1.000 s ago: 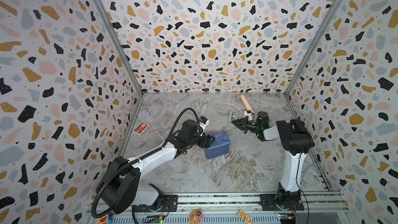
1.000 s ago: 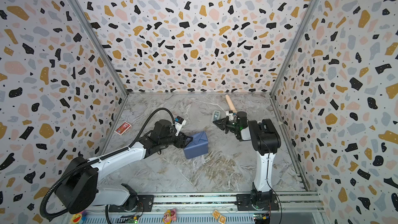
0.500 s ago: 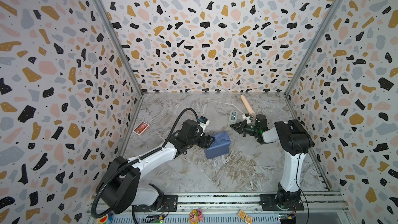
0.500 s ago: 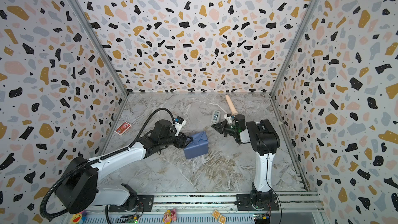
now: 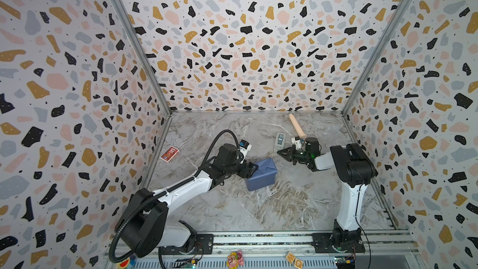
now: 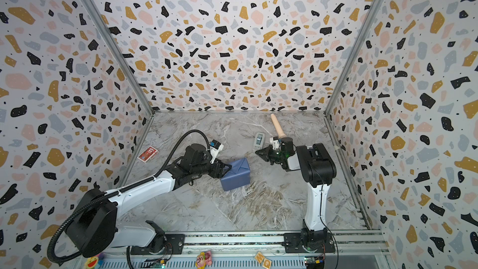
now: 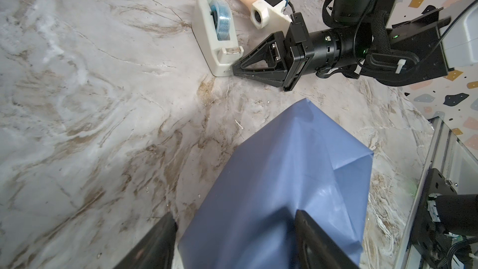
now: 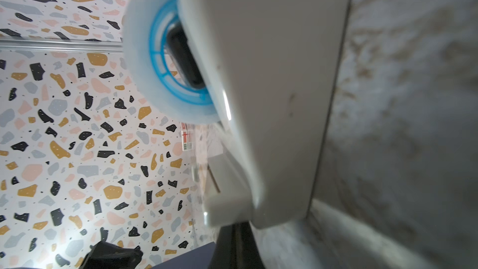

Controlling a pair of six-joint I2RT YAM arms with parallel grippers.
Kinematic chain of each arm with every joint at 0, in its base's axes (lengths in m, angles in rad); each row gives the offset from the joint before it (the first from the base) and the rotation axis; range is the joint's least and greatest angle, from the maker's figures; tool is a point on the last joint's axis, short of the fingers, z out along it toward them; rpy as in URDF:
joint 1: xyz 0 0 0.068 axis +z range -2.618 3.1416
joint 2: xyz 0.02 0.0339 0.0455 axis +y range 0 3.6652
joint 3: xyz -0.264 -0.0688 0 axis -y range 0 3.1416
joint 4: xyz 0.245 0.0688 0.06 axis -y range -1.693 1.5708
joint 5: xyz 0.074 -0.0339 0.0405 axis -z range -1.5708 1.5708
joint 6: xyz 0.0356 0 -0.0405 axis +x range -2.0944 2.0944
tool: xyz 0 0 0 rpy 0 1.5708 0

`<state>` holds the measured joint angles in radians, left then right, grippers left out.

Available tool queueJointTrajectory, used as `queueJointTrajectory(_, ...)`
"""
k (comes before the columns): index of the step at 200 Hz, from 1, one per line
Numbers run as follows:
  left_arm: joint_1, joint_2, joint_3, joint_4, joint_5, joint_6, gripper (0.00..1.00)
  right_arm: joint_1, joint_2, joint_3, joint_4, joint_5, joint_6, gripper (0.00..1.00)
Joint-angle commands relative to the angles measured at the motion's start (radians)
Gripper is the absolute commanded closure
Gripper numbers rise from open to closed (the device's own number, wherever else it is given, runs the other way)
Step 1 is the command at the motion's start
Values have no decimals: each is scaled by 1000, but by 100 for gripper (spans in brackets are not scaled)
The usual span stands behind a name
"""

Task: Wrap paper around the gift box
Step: 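Pull a strip of tape from the dispenser with the right gripper, then carry the tape strip with the right gripper to the folded paper seam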

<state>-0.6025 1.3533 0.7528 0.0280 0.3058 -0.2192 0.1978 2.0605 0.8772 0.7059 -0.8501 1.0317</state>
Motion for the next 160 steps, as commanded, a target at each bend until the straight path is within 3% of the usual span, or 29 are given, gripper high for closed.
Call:
queueJointTrajectory(1,-2,-2,-28,-111,0,35,28,2,-19,-8,-216,56,-99,100)
queueJointTrajectory(55,-2,-2,-30,-108,-1,34,28,-18,-91,-5,-265,38,-158,100)
queueJointTrajectory(105,-2,-2,-32,-110,-1,35,28,-55,-451,-114,-419,-26,-314,100)
queueJointTrajectory(129,-2,-1,-30,-111,-2,35,28,-9,-633,-127,-531,-64,-410,100)
queueJointTrajectory(160,-2,-1,-30,-112,-3,34,29,126,-776,-117,-589,-81,-473,100)
